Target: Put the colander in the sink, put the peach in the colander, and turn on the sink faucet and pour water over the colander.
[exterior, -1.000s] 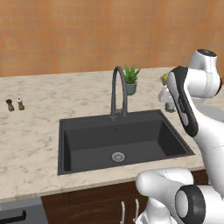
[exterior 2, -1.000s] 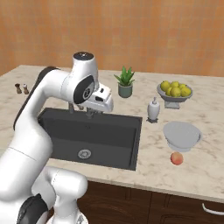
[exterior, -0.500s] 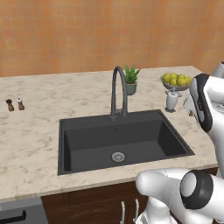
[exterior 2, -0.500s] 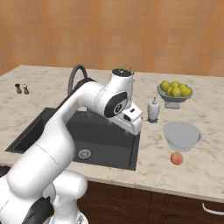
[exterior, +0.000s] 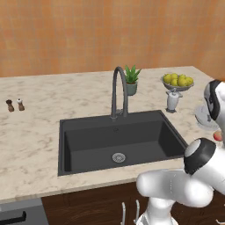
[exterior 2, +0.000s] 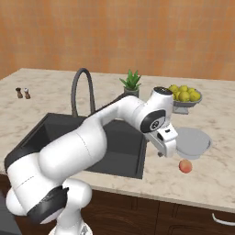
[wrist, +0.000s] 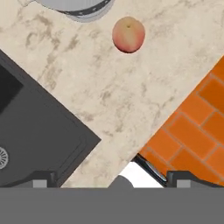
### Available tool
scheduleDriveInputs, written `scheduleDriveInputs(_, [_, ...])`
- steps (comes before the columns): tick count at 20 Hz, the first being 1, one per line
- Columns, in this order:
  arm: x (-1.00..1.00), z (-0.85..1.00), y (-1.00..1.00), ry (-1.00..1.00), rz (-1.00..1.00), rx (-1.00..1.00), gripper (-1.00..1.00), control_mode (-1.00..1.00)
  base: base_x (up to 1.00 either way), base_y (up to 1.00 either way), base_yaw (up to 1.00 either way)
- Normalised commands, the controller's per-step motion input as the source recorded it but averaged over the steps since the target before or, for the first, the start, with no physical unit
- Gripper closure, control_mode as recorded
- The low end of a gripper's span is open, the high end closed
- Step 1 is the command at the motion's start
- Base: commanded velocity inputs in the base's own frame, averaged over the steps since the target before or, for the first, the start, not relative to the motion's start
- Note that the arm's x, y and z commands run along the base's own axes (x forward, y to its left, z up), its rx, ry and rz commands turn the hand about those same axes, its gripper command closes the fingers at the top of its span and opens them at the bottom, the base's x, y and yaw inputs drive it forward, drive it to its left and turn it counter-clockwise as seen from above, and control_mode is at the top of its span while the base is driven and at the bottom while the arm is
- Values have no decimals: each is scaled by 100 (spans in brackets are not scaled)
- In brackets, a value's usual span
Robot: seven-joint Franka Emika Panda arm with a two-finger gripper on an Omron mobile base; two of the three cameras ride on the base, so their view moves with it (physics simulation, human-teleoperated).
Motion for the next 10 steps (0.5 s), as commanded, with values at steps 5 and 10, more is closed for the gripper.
scheduleDriveInputs(5, [30,-18,-100,6,-13,8,-100,-100,0,0,0])
scheduleDriveInputs(10, [55,-11,-79,0,-12,8,-100,-100,0,0,0])
